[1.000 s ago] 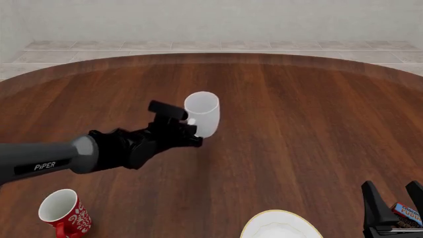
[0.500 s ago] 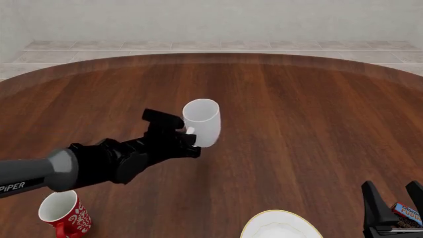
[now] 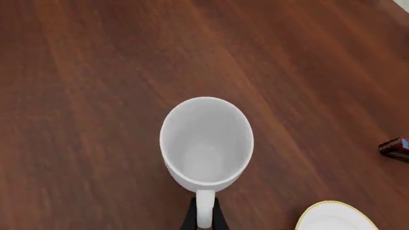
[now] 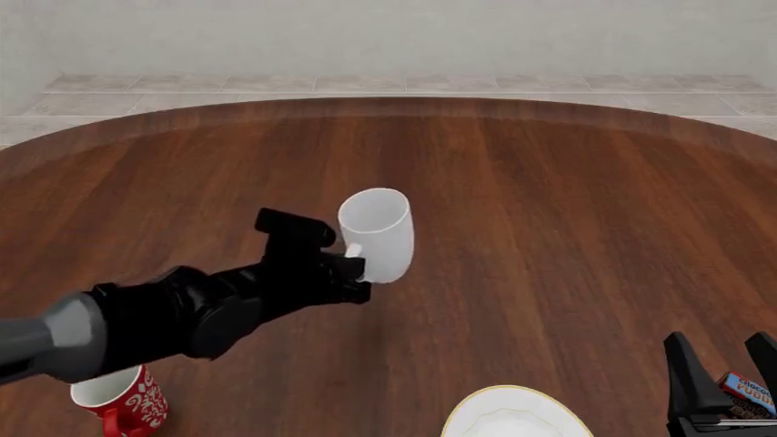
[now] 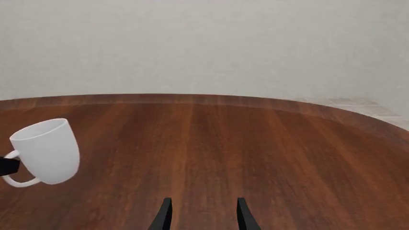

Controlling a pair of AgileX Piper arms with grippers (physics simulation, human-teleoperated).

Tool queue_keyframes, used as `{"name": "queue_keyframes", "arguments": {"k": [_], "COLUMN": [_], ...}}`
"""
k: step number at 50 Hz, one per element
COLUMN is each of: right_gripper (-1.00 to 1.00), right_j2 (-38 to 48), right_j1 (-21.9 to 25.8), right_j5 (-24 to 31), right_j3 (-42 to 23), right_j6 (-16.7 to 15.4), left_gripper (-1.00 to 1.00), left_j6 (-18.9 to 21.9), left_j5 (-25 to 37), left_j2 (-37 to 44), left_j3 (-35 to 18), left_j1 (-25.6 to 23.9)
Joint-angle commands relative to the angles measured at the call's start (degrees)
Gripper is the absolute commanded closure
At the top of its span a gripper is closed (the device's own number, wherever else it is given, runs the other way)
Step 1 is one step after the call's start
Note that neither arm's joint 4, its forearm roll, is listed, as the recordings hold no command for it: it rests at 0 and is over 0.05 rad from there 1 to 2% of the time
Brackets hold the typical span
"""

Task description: Put the white mug on the plate.

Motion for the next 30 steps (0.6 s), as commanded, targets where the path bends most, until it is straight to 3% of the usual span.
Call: {"name": "queue_keyframes", "arguments": {"k": [1,30], "right_gripper": [-1.0,-1.0], "right_j2": [0.0,0.01], "right_j1": [-0.01,0.0], "right_j5": [0.0,0.0], "right_j3": [0.0,0.0], "right_j6": [0.01,-0.01], "left_gripper": [1.0,1.0], "left_j6": [-0.59,-0.46], "left_j5": [1.27,2.15], "left_j2": [-3.55,-9.88], "left_j3": [1.07,5.98], "left_j1": [-1.38,-5.9]}}
